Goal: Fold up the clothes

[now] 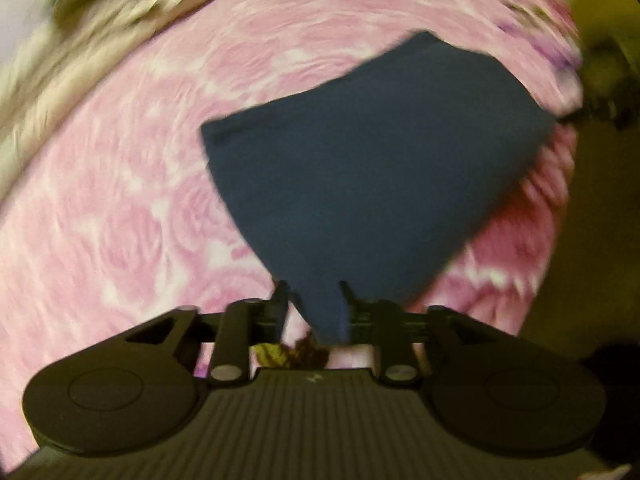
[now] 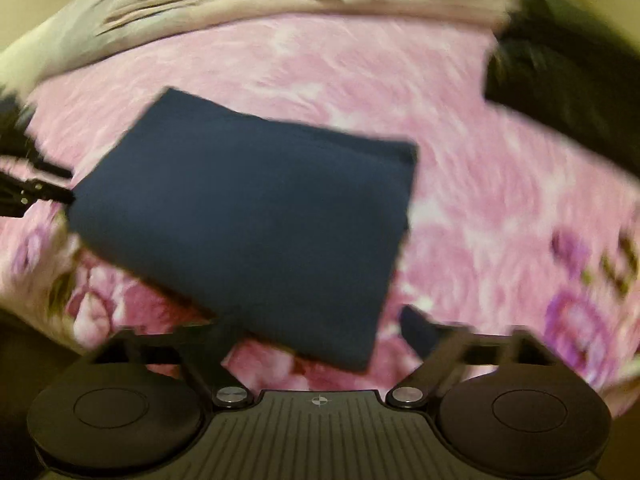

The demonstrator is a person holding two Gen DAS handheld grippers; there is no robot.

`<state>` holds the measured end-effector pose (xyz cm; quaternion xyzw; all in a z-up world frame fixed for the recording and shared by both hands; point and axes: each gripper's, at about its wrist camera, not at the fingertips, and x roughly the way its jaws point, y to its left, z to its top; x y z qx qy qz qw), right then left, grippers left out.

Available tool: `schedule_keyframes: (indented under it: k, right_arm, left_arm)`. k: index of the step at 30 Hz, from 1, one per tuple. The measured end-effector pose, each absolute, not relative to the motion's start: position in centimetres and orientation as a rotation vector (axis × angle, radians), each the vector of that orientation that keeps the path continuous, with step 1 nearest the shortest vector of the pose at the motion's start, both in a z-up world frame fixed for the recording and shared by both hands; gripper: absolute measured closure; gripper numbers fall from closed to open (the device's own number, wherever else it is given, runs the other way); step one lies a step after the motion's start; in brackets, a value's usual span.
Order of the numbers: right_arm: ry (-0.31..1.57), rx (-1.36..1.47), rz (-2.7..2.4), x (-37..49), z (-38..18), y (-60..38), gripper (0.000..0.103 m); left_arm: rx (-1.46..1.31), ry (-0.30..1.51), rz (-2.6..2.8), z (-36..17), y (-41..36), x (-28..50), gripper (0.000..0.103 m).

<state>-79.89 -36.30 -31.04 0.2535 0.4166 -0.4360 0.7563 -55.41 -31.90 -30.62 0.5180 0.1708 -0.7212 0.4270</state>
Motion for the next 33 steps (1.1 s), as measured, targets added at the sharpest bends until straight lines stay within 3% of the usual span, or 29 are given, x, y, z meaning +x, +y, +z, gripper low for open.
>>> schedule_keyframes:
  k: [5, 11, 13, 14, 16, 20, 24, 25, 26, 29, 31, 33]
  right_arm:
    - [1.005, 0.303, -0.815, -74.7, -32.3, -33.4, 0.012]
    - [1.159, -0.115, -0.653, -68.9, -37.0, -31.5, 0.013]
    - [1.212, -0.221, -0.608, -67.6, -38.7, -31.5, 0.035]
    - [1.232, -0.268, -0.589, -67.1, -39.4, -31.5, 0.037]
    - [1.225, -0.244, -0.597, -67.1, -39.5, -32.6, 0.056]
    - [1.192, -0.129, -0.623, -67.3, -36.9, -34.5, 0.069]
    - [1.144, -0.018, -0.66, -67.6, -34.0, -36.1, 0.07]
    - [1.134, 0.006, -0.667, -67.7, -33.4, -36.5, 0.07]
    - [1.138, -0.001, -0.662, -67.6, -33.3, -36.4, 0.069]
    - [1.151, -0.052, -0.658, -67.2, -33.5, -35.5, 0.065]
    - [1.16, -0.096, -0.66, -67.0, -33.9, -34.7, 0.026]
    - [1.165, -0.143, -0.665, -66.8, -34.9, -33.7, 0.023]
  left_arm:
    - [1.435, 0.046, -1.871, -32.2, -28.7, -58.4, 0.042]
    - [1.561, -0.393, -1.897, -34.0, -25.4, -61.6, 0.04]
    - [1.568, -0.411, -1.884, -34.2, -25.7, -61.7, 0.038]
    - [1.571, -0.419, -1.878, -34.4, -25.9, -61.8, 0.037]
    - [1.578, -0.437, -1.865, -34.6, -26.2, -61.8, 0.034]
    - [1.591, -0.471, -1.838, -35.1, -26.8, -62.0, 0.032]
    - [1.604, -0.506, -1.811, -35.6, -27.5, -62.2, 0.037]
    - [1.607, -0.514, -1.805, -35.7, -27.6, -62.2, 0.043]
    - [1.611, -0.523, -1.798, -35.8, -27.8, -62.3, 0.059]
    - [1.601, -0.396, -1.857, -34.9, -29.3, -61.5, 0.068]
    - [1.574, -0.323, -1.889, -33.8, -30.1, -61.0, 0.071]
    - [1.545, -0.25, -1.919, -32.7, -31.0, -60.5, 0.072]
